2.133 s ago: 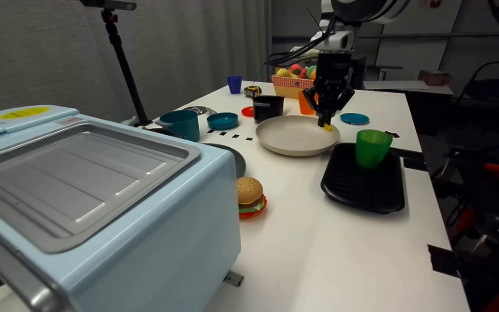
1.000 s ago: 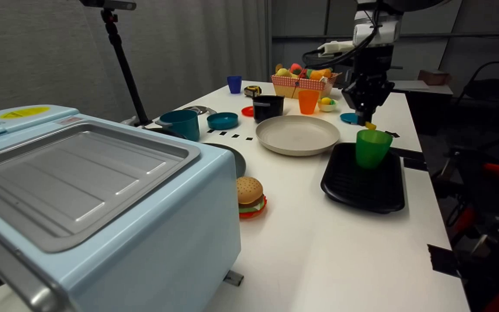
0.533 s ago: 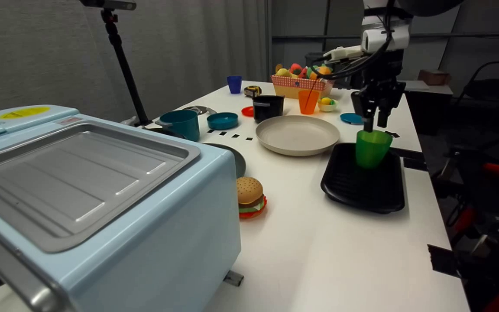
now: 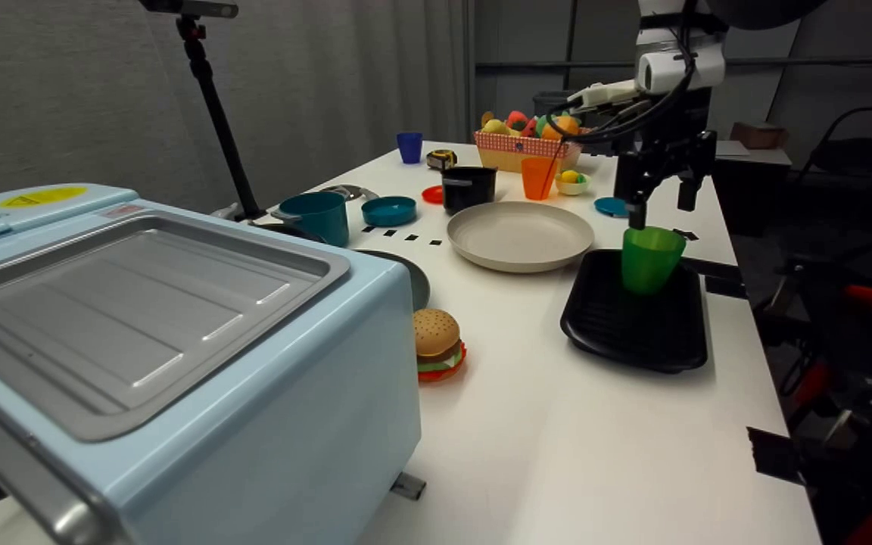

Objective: Take the objects on the plate and put them in the cup

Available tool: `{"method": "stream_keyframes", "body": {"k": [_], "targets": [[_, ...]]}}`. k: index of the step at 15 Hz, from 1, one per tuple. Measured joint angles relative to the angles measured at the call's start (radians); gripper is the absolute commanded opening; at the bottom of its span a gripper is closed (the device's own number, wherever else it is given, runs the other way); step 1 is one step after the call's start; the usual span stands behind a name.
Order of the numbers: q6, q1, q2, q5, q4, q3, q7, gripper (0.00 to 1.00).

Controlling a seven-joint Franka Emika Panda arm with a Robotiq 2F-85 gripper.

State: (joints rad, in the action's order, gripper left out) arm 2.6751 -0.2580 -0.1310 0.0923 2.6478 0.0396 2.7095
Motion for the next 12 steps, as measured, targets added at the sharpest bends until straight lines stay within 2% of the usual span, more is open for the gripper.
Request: {"method": "stream_keyframes", "body": {"k": [5,12], "targets": [[0.025,0.001,0.043,0.000,0.002,0.001,0.001,1.00],[0.151,0.019,0.116,-0.016,0.029,0.004,0.002,1.00]]}}
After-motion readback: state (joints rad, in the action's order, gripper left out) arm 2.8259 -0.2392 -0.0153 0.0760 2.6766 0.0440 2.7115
